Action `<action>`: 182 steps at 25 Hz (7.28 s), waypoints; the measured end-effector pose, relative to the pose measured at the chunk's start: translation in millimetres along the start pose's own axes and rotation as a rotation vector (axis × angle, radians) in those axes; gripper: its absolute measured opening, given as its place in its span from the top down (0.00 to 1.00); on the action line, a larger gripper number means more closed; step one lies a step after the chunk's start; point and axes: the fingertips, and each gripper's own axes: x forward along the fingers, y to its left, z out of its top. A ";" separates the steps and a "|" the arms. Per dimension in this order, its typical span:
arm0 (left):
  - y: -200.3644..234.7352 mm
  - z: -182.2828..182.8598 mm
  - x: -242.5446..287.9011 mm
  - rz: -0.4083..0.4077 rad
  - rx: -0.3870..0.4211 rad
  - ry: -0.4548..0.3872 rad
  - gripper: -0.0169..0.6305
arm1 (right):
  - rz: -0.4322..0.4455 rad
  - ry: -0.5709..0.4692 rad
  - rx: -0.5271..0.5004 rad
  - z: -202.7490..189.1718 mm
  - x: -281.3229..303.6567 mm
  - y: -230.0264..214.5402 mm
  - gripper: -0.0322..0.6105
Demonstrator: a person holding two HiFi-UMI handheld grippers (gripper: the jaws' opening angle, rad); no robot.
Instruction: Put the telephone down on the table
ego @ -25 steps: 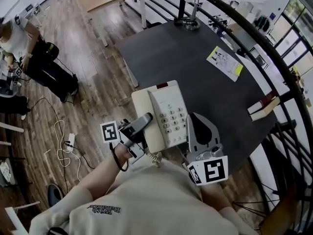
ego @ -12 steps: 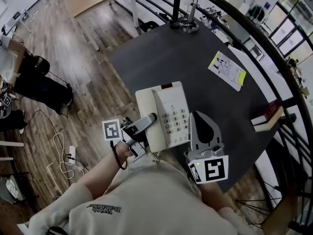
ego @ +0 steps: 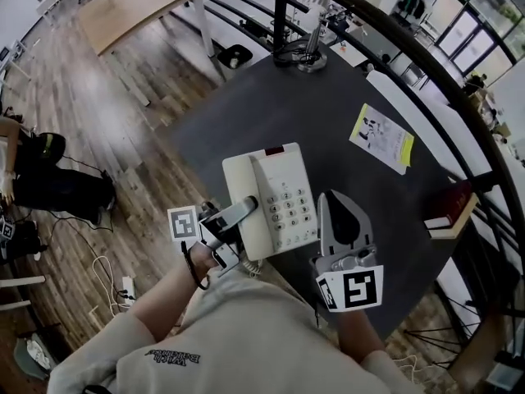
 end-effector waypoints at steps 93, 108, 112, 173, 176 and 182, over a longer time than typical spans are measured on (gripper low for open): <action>366.1 225.9 241.6 0.383 0.064 0.157 0.24 | -0.340 0.188 0.375 -179.0 198.3 -254.8 0.95; 377.0 243.4 213.4 0.776 0.120 0.099 0.23 | -0.359 0.215 0.247 -164.0 178.5 -240.8 0.95; 379.1 233.5 195.8 0.823 0.083 0.100 0.23 | -0.347 0.222 0.163 -154.2 174.9 -228.8 0.95; -128.6 83.6 157.0 0.542 1.573 0.017 0.71 | -0.155 -0.015 0.053 97.5 34.4 -85.3 0.95; -105.0 73.0 148.3 0.570 1.539 0.082 0.74 | -0.136 -0.008 0.052 81.3 28.4 -77.3 0.95; -74.0 51.7 131.3 0.565 1.477 0.163 0.85 | -0.125 0.066 0.086 39.7 19.3 -69.6 0.95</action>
